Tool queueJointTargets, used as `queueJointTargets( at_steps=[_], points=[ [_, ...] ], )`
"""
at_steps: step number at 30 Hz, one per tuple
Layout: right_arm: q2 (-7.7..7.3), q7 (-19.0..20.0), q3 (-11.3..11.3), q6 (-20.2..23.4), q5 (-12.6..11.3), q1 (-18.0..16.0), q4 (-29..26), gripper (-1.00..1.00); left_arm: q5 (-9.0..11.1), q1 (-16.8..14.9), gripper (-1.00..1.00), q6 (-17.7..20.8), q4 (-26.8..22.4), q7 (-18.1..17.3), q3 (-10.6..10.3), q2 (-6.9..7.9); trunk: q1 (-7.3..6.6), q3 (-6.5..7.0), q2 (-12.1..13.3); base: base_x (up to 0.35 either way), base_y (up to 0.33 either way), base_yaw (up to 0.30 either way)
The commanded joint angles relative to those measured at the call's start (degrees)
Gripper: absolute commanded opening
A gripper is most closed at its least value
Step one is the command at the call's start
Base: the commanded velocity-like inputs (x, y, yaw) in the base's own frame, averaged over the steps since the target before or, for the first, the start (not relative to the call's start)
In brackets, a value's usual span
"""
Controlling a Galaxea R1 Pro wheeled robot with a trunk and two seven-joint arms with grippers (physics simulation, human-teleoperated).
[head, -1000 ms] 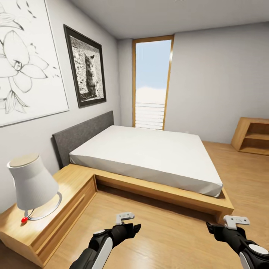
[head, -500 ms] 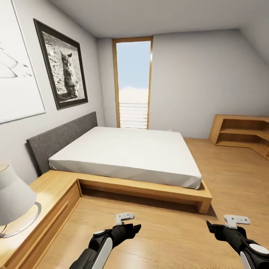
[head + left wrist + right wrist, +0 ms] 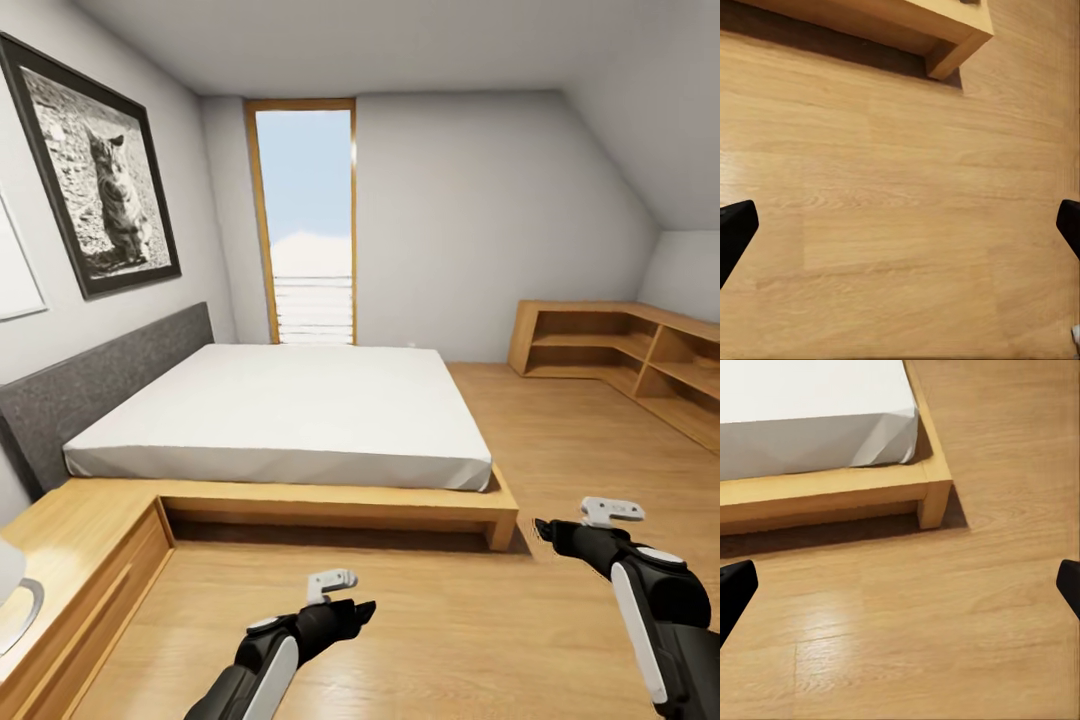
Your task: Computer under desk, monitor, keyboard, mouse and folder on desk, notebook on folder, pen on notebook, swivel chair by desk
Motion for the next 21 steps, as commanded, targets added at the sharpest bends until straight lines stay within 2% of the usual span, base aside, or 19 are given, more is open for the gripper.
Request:
queueJointTargets(
  at_steps=[1,10,16,20,21],
  points=[
    [0.06,0.1,-0.1,-4.7,0.1,-0.7,0.0,1.0,1.5,0.0,1.0,-1.4,0.7,0.0,0.1,0.06,0.0,-0.07,0.0,0.0,0.0,-0.29],
    [0.13,0.2,-0.2,-7.1,0.2,-0.7,-0.1,1.0,2.0,0.0,1.0,-2.3,1.1,0.0,0.0,0.08,0.0,-0.2,0.0,0.0,0.0,-0.29],
    [0.15,0.2,-0.2,-8.5,0.1,0.9,-0.1,1.0,2.0,0.0,1.0,-2.4,1.2,0.2,0.2,0.26,0.0,-0.27,0.0,0.0,0.0,-0.29],
    [0.16,0.2,-0.2,-11.0,0.2,2.1,-0.1,1.0,2.1,0.0,1.0,-2.4,1.2,0.2,0.2,0.38,0.0,-0.32,0.0,0.0,0.0,-0.29],
    [0.16,0.1,-0.3,-13.0,0.1,3.0,-0.1,1.0,2.1,0.0,1.0,-2.4,1.2,0.2,0.2,0.37,0.0,-0.34,0.0,0.0,0.0,-0.29]
  ],
)
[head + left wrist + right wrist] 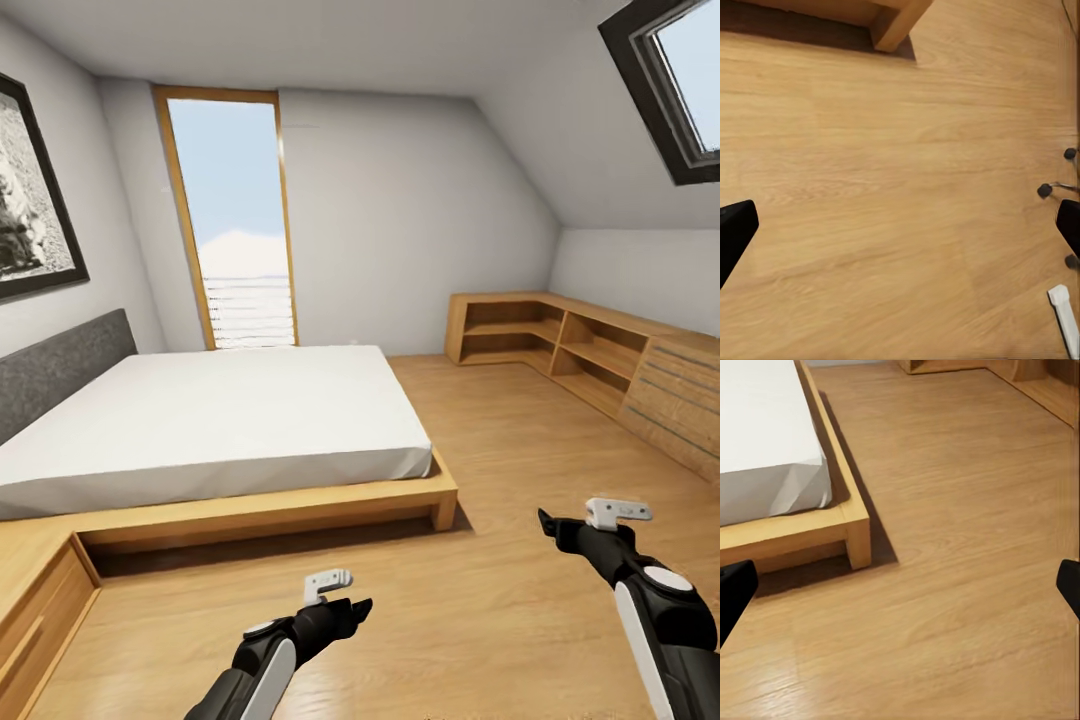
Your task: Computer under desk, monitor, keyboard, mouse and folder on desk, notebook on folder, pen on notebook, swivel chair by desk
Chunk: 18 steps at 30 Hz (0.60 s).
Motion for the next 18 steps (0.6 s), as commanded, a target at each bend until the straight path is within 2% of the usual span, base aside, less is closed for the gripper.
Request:
queueJointTargets(
  at_steps=[1,6,9,18],
  points=[
    [0.04,0.3,-0.3,-2.3,-0.2,1.7,0.0,1.0,0.2,0.0,1.0,0.3,-0.1,0.0,0.0,0.01,0.0,-0.08,0.0,0.016,0.005,-0.29],
    [0.08,0.4,-1.1,-5.1,-0.5,6.8,0.3,1.0,0.2,0.0,1.0,0.3,-0.1,0.0,0.0,0.0,0.0,-0.17,0.0,0.08,0.079,-0.29],
    [0.09,0.7,-1.9,-5.5,-0.7,8.1,0.5,1.0,0.2,0.0,1.0,0.3,0.0,0.0,0.0,0.0,0.0,-0.19,0.0,0.133,0.188,-0.29],
    [-0.11,0.9,-2.6,-5.8,-1.5,9.1,1.2,1.0,0.2,0.1,1.0,0.3,0.0,0.0,0.0,0.04,0.0,-0.2,0.0,0.148,0.243,-0.289]
  ],
)
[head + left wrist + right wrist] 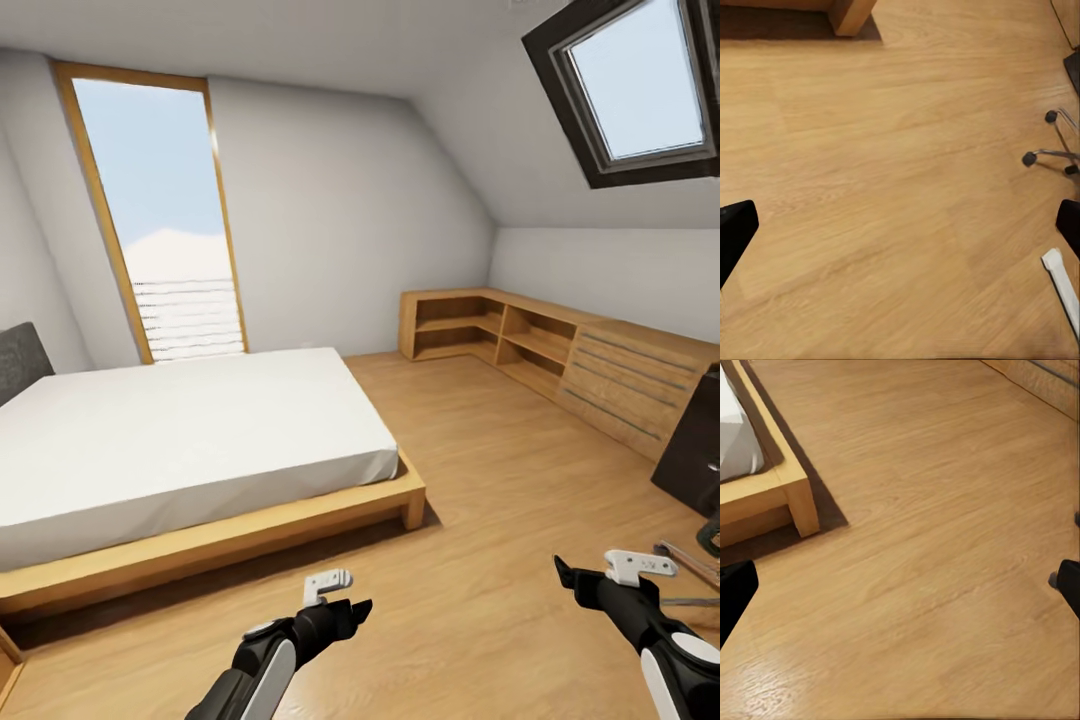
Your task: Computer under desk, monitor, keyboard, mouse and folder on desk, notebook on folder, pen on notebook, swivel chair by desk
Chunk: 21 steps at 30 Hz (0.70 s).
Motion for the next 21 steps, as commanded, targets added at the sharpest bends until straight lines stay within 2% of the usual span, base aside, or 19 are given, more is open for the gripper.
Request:
queueJointTargets(
  at_steps=[1,11,21],
  points=[
    [0.03,0.2,-0.1,0.3,-0.3,0.0,-0.1,1.0,0.2,0.0,1.0,0.3,0.0,0.0,0.0,0.01,0.01,-0.06,0.0,0.145,0.26,-0.289],
    [0.16,0.0,0.0,-0.7,-0.6,0.0,0.0,1.0,0.2,0.5,1.0,0.2,0.8,-0.3,-0.1,-0.03,0.01,-0.06,0.0,0.134,0.253,-0.289],
    [0.13,0.1,0.0,-0.6,-0.6,0.0,0.0,1.0,0.1,0.8,1.0,-0.7,1.9,0.3,0.0,0.09,0.01,-0.06,0.0,0.032,0.058,-0.289]
  ],
)
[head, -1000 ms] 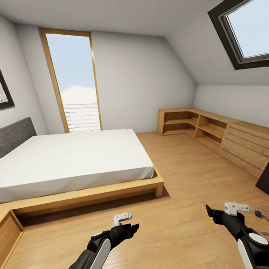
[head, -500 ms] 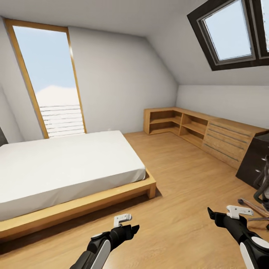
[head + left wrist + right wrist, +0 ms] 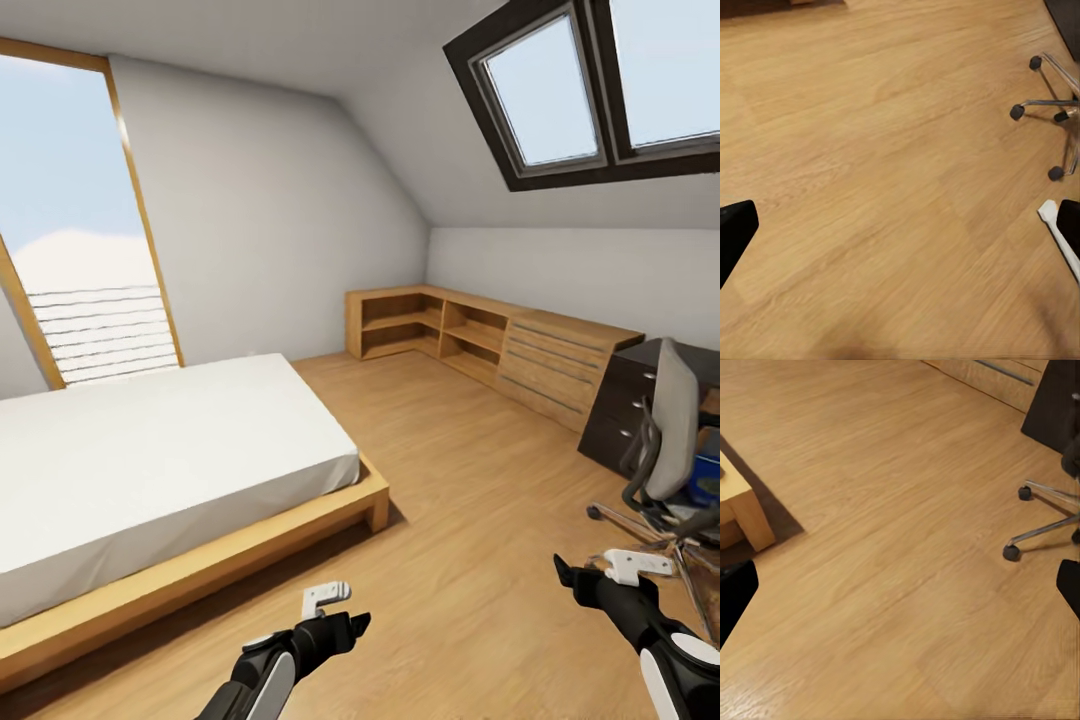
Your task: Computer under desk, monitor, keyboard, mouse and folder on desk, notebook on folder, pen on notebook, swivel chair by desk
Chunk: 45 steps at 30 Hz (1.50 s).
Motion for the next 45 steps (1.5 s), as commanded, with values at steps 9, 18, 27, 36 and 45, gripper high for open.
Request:
queueJointTargets(
  at_steps=[9,18,27,36,45],
  points=[
    [0.0,0.3,-0.1,0.5,-0.2,0.0,-0.4,1.0,0.2,0.0,1.0,0.2,0.2,0.1,0.0,0.02,0.0,-0.06,0.0,0.003,0.005,-0.29],
    [0.0,0.3,0.0,0.7,-0.3,0.0,-0.6,1.0,0.2,0.0,1.0,0.1,0.5,0.1,0.1,0.02,0.0,-0.06,0.0,0.0,0.001,-0.289],
    [0.0,0.3,0.0,0.9,-0.4,0.0,-0.6,1.0,0.2,0.0,1.0,0.1,0.5,0.1,0.1,0.02,0.0,-0.11,0.0,0.0,0.0,-0.289],
    [0.05,0.4,0.1,1.1,-0.3,0.0,-0.3,1.0,0.2,0.0,1.0,0.0,0.5,0.1,0.1,0.02,0.0,-0.27,0.0,0.0,0.0,-0.289],
    [0.08,3.1,0.9,1.2,-0.1,0.0,1.5,1.0,0.2,0.0,1.0,0.0,0.5,0.1,0.1,0.02,0.0,-0.46,0.0,0.03,0.113,-0.289]
  ],
)
